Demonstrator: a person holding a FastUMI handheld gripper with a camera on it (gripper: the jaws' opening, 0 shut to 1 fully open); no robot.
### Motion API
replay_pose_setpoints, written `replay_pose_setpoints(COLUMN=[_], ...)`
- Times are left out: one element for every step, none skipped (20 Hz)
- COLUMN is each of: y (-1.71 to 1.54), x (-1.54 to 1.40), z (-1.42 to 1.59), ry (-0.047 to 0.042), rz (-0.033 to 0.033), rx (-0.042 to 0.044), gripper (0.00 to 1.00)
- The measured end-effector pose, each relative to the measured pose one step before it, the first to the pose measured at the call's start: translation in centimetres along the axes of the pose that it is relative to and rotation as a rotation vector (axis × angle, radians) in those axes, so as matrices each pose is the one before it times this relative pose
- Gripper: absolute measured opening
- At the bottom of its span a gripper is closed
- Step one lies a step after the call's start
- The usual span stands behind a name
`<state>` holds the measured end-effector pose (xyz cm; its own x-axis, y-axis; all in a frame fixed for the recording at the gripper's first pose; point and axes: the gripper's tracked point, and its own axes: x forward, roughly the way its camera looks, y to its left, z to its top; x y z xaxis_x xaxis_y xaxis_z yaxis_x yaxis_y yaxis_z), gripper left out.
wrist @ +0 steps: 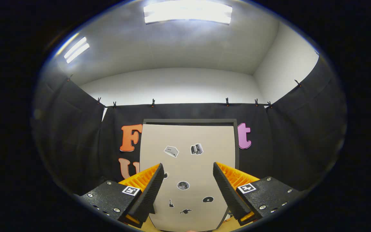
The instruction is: Open the shoe cabinet door, grab the shoes and put them into the shoe cabinet, then close the shoe cabinet door.
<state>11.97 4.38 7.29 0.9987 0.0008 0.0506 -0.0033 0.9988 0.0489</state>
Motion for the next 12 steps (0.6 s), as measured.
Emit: replay_pose_setpoints(y=[0.106, 0.124, 0.25, 0.081, -0.071, 0.028, -0.067, -0.018, -0.049, -0.022, 0.038, 0.039], x=[0.049, -0.017, 0.024, -0.155, 0.106, -0.072, -0.084, -0.015, 0.007, -0.026, -0.033, -0.032], z=[-0.086, -0.096, -0.173, -0.27, 0.007, -0.01, -0.142, -0.118, -0.088, -0.11, -0.166, -0.165], ry=[-0.00276, 0.00028, 0.00337, 0.00627, 0.0064, 0.00565, 0.00525, 0.00507, 0.00497, 0.00549, 0.00666, 0.00604], rz=[0.00485, 0.00491, 0.00733, 0.00617, 0.00376, 0.00531, 0.00106, 0.00192, 0.00087, 0.00164, 0.00255, 0.00332], rx=[0.00106, 0.00071, -0.0004, -0.0036, -0.00339, -0.00689, -0.00658, -0.00645, -0.00547, -0.00186, -0.00035, 0.00338], gripper=[0.94, 0.94, 0.94, 0.94, 0.94, 0.94, 0.94, 0.94, 0.94, 0.94, 0.94, 0.94])
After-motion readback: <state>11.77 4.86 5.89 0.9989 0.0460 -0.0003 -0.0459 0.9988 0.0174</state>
